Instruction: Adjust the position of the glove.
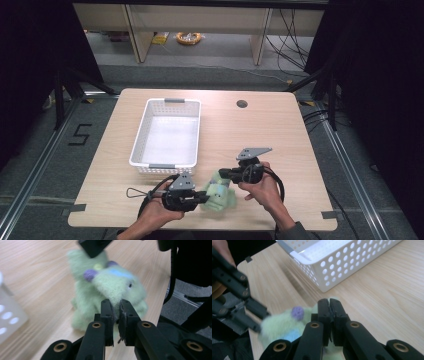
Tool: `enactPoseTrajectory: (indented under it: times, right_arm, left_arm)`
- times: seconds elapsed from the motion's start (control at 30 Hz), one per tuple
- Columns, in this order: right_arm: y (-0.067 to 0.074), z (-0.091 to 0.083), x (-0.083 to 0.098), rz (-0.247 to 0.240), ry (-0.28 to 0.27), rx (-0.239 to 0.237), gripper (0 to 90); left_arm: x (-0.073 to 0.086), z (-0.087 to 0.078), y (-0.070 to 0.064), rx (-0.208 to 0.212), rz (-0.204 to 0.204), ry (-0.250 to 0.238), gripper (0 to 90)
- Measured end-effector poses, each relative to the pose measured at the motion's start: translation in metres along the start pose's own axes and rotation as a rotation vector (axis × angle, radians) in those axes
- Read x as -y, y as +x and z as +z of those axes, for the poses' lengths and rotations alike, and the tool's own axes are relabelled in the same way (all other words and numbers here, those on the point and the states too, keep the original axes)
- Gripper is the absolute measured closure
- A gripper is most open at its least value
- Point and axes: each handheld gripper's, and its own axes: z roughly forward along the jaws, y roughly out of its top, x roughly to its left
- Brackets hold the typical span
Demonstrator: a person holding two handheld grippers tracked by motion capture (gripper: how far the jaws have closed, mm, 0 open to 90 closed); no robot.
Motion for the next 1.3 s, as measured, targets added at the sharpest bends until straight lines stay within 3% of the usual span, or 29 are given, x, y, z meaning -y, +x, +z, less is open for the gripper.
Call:
enactPoseTrajectory:
  times: [0.17, 0.2, 0.23, 0.3, 0.33, 0.37, 0.4, 0.53, 0.57, 0.6, 0.77, 0.8, 1.03, 1.13, 1.17, 1.2, 1.23, 1.3]
  right_arm:
    - [0.007, -0.010, 0.013, 0.030, -0.042, -0.008, 88.2]
    - [0.009, -0.011, 0.017, 0.054, -0.050, -0.021, 88.2]
    - [0.014, -0.014, 0.023, 0.082, -0.056, -0.028, 88.3]
    - [0.016, -0.015, 0.028, 0.063, -0.071, -0.019, 88.3]
    - [0.020, -0.016, 0.030, 0.108, -0.064, -0.020, 88.4]
    - [0.019, -0.017, 0.032, 0.095, -0.080, -0.001, 88.4]
    - [0.020, -0.016, 0.033, 0.122, -0.087, -0.008, 88.4]
    - [0.014, -0.014, 0.038, 0.106, -0.077, 0.027, 88.4]
    - [0.013, -0.012, 0.040, 0.144, -0.059, 0.030, 88.4]
    - [0.009, -0.010, 0.041, 0.120, -0.068, 0.016, 88.4]
    - [0.012, -0.011, 0.042, 0.173, -0.059, 0.024, 88.4]
    - [0.008, -0.011, 0.043, 0.130, -0.068, 0.041, 88.4]
    - [0.008, -0.010, 0.046, 0.184, -0.068, 0.025, 88.3]
    - [0.007, -0.009, 0.047, 0.172, -0.070, 0.032, 88.2]
    - [0.007, -0.009, 0.047, 0.179, -0.070, 0.028, 88.2]
    - [0.007, -0.009, 0.047, 0.177, -0.067, 0.027, 88.2]
    - [0.007, -0.009, 0.047, 0.183, -0.065, 0.025, 88.3]
    - [0.006, -0.008, 0.048, 0.166, -0.070, 0.031, 88.2]
  left_arm:
    - [-0.002, -0.006, 0.011, -0.008, 0.009, 0.022, 82.8]
    - [-0.003, -0.006, 0.014, -0.008, -0.007, 0.026, 82.8]
    - [-0.004, -0.007, 0.019, -0.014, 0.002, 0.029, 87.8]
    - [-0.006, -0.007, 0.023, -0.010, -0.006, 0.032, 88.1]
    - [-0.007, -0.006, 0.024, -0.004, -0.017, 0.030, 88.1]
    - [-0.007, -0.005, 0.024, 0.003, -0.027, 0.038, 87.7]
    - [-0.007, -0.004, 0.024, 0.009, -0.033, 0.030, 86.3]
    - [-0.004, -0.004, 0.023, 0.003, -0.033, 0.027, 82.9]
    - [-0.001, -0.003, 0.021, 0.003, -0.038, 0.029, 80.4]
    - [-0.001, -0.003, 0.020, 0.016, -0.027, 0.035, 77.3]
    - [0.006, -0.002, 0.012, 0.034, -0.046, 0.051, 64.3]
    - [0.010, -0.002, 0.010, 0.039, -0.059, 0.056, 62.4]
    - [0.024, 0.003, 0.002, 0.025, -0.082, 0.094, 57.0]
    - [0.028, 0.009, 0.003, 0.025, -0.087, 0.102, 59.5]
    - [0.029, 0.011, 0.003, 0.018, -0.108, 0.095, 63.1]
    - [0.029, 0.012, 0.004, 0.024, -0.097, 0.092, 67.0]
    - [0.029, 0.014, 0.004, 0.029, -0.125, 0.080, 72.4]
    - [0.029, 0.014, 0.005, 0.033, -0.118, 0.087, 79.7]
